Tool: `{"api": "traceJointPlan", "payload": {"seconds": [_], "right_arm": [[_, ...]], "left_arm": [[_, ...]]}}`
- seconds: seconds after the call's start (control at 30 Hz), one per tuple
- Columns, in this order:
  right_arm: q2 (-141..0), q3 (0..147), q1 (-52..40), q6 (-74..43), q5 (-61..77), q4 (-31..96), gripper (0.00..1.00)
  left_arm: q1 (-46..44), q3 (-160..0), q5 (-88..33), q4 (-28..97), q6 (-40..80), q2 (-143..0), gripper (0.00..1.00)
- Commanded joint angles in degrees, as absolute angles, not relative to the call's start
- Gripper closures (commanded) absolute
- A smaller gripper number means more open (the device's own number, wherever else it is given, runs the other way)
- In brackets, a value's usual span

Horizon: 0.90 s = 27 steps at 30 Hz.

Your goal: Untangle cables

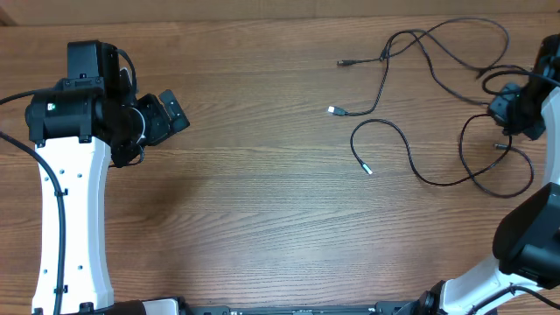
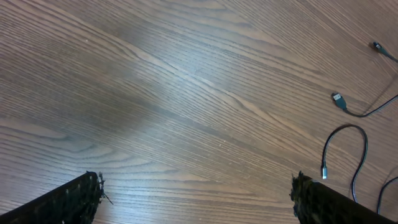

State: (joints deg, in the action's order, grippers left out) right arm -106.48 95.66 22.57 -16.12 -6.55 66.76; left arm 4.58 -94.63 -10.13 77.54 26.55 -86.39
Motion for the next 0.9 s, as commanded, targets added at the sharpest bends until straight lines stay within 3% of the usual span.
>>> {"api": "traceJointPlan", "payload": {"seconds": [0.0,0.53,0.87], "right_arm": [[-106.52,95.13,23.55,-18.0,-13.21,66.57,0.93],[-106.52,90.04,24.62,-17.98,-11.11,63.4,0.96],[-105.86,103.57,24.6,-17.98,-10.7,72.4,0.96]], "left_arm": [[4.36,-94.96,-10.52,77.28,25.67,-86.63,0.0],[4.36,-94.96,-10.55,77.28,25.69,-86.89,0.0],[4.36,-94.96,-10.57,76.86,25.71,-86.89,0.0]]}}
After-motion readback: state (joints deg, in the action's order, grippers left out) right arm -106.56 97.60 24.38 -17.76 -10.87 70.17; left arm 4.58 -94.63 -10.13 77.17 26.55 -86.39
